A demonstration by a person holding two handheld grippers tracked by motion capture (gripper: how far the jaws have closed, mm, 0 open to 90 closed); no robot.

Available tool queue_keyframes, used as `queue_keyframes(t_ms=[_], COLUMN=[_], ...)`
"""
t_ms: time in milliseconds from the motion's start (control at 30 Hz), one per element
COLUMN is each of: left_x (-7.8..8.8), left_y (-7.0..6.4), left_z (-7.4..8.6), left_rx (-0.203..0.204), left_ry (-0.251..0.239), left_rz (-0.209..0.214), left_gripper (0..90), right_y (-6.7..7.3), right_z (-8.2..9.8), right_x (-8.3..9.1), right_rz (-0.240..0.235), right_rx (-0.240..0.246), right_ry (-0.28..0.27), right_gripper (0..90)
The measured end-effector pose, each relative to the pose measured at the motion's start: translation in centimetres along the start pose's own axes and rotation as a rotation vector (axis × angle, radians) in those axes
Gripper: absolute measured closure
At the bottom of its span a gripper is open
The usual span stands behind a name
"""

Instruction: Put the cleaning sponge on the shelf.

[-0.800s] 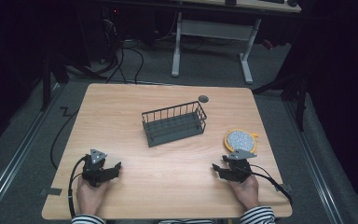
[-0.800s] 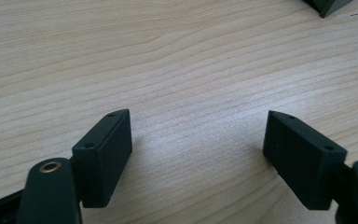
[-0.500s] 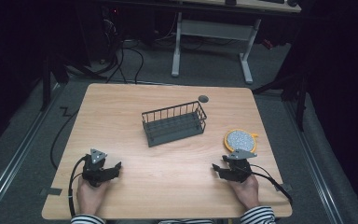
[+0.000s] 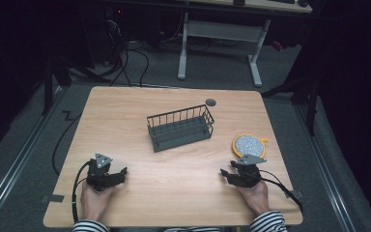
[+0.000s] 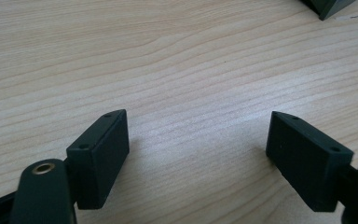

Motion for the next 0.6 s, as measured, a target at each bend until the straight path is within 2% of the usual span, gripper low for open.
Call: queue_keyframes(t_ms=[133,167,333,533,600], left_x=[-0.1,-0.1,-0.2,0.0,0.3], left_y=[-0.2,-0.3,-0.8,-0.9,-1.0], left_z=[-0.2,-0.3,-0.6,-0.9,-1.2], left_rx=[0.0,-0.002,-0.006,0.021,0.033], left_ry=[0.008,0.013,0.019,0.002,0.002], left_rz=[0.003,0.012,0.036,0.072,0.1], left_gripper=[23.0,23.7,23.9,26.0,25.6], right_y=[-0.2,-0.3,-0.6,-1.3,-1.7], right_z=[-0.1,-0.2,-0.4,-1.1,-1.4], right_x=[0.0,0.1,0.5,1.7,2.2], right_rz=[-0.006,-0.009,-0.005,-0.003,-0.002], right_rx=[-0.018,-0.036,-0.037,-0.053,-0.056], right_ry=[0.004,0.012,-0.001,-0.033,-0.037], right_gripper=[44.7,45.2,46.3,47.6,48.0])
Point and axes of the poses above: each handheld gripper's, and its own axes: x roughly backward along the jaws, z roughly out of its underside, y roughly to its left, the point moved 2 cm from there along -x, roughly forward along the jaws, and after that the axes turned 1 degree about y, right-handed, at the moved point
